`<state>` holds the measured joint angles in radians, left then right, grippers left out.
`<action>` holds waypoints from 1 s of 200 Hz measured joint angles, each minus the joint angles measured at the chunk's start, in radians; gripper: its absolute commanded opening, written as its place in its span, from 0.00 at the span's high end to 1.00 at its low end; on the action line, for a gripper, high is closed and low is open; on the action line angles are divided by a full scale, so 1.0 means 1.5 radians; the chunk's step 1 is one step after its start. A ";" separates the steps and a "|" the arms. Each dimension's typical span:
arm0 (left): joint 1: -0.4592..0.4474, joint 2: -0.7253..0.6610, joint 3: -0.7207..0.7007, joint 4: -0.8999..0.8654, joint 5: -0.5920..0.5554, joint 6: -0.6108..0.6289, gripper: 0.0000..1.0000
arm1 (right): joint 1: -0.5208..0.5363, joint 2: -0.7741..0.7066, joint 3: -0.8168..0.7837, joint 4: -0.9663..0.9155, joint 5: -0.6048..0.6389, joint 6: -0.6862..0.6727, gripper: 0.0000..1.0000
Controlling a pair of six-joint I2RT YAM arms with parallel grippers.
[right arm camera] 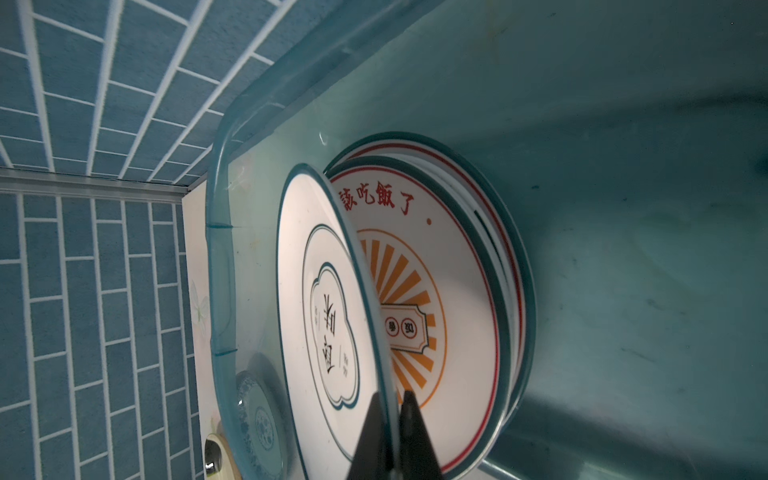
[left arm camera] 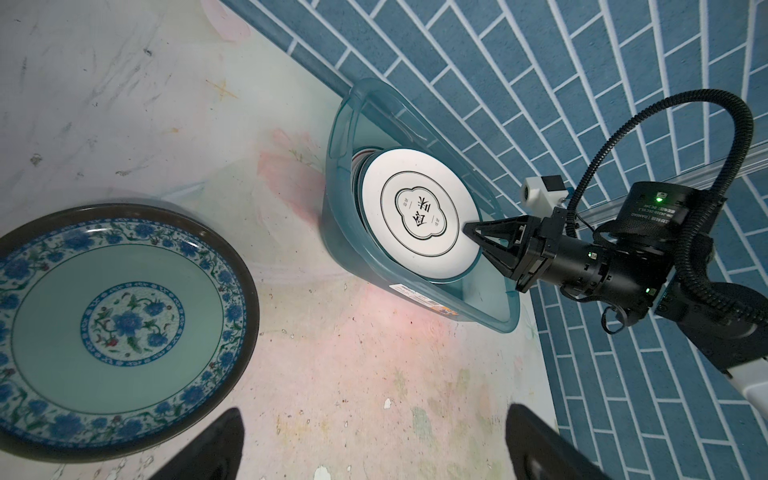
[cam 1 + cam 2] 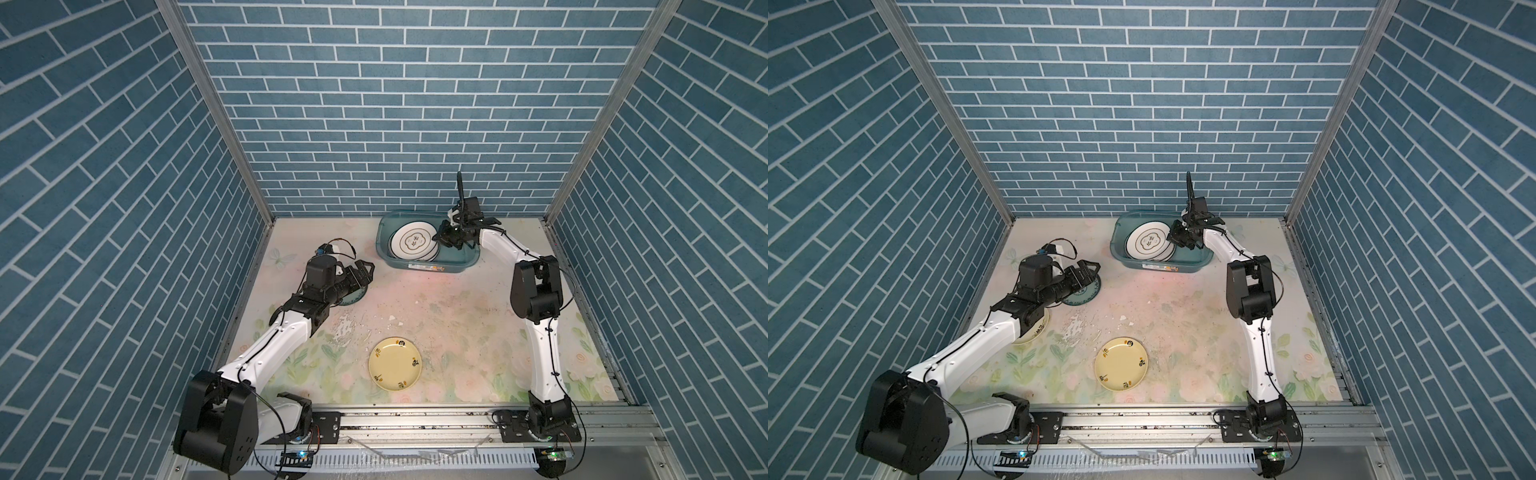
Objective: Place the plates into the plastic bin on the countertop
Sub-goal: Place the plate in the plastic bin.
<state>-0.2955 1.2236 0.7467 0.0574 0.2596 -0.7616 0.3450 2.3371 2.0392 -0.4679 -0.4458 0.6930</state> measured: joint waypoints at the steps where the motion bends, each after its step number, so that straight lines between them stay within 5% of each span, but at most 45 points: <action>1: 0.000 0.000 0.000 0.000 0.000 0.000 0.00 | 0.000 0.000 0.001 -0.001 0.001 -0.001 0.81; 37: 0.002 0.004 0.000 0.000 0.006 0.000 0.00 | 0.000 0.002 0.030 -0.049 0.021 -0.038 0.45; 57: 0.002 0.011 0.000 0.000 0.010 0.000 0.00 | 0.000 0.002 0.036 -0.077 0.039 -0.062 0.35; 115: 0.005 0.016 -0.001 0.000 0.018 0.000 0.00 | 0.000 -0.030 0.009 -0.132 0.087 -0.109 0.29; 200: 0.006 -0.018 -0.064 -0.043 0.023 0.035 0.01 | 0.006 -0.451 -0.426 0.011 0.047 -0.089 0.36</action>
<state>-0.2871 1.1961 0.6510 -0.0071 0.2939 -0.7094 0.3534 1.6611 1.3998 -0.4515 -0.3759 0.5591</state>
